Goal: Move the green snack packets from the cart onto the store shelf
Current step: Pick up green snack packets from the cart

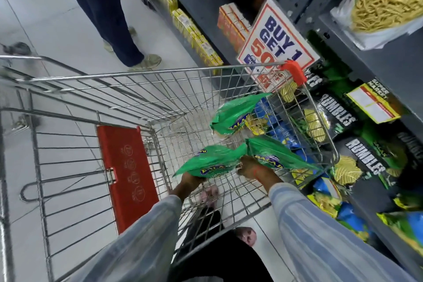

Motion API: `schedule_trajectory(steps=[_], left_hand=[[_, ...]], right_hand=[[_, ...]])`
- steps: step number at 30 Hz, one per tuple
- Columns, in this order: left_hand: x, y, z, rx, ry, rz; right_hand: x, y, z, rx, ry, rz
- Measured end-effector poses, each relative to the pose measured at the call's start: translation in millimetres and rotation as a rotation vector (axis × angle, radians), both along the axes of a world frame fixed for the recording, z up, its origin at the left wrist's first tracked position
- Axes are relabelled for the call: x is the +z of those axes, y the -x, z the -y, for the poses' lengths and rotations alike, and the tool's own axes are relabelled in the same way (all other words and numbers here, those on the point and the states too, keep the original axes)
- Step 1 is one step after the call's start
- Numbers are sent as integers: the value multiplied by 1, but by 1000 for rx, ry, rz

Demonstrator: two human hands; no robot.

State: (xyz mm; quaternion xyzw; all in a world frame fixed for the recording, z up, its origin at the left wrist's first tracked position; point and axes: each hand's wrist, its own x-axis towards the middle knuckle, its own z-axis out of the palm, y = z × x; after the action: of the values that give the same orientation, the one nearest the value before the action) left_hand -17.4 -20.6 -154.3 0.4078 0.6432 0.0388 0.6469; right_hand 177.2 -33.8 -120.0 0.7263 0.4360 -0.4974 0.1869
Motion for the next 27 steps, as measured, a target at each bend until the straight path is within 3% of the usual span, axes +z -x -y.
schedule_trajectory(steps=[4, 8, 12, 21, 27], left_hand=[[-10, -7, -2, 93, -25, 34], [-11, -5, -3, 53, 24, 17], [-4, 6, 0, -85, -139, -41], [109, 19, -22, -412, -454, -77], [215, 0, -46, -399, -566, 33]], right_hand=[[-15, 0, -7, 72, 81, 34], [-11, -4, -7, 36, 63, -15], [2, -5, -2, 17, -59, -134], [120, -2, 23, -188, -510, -366], [221, -26, 46, -424, -739, -569]])
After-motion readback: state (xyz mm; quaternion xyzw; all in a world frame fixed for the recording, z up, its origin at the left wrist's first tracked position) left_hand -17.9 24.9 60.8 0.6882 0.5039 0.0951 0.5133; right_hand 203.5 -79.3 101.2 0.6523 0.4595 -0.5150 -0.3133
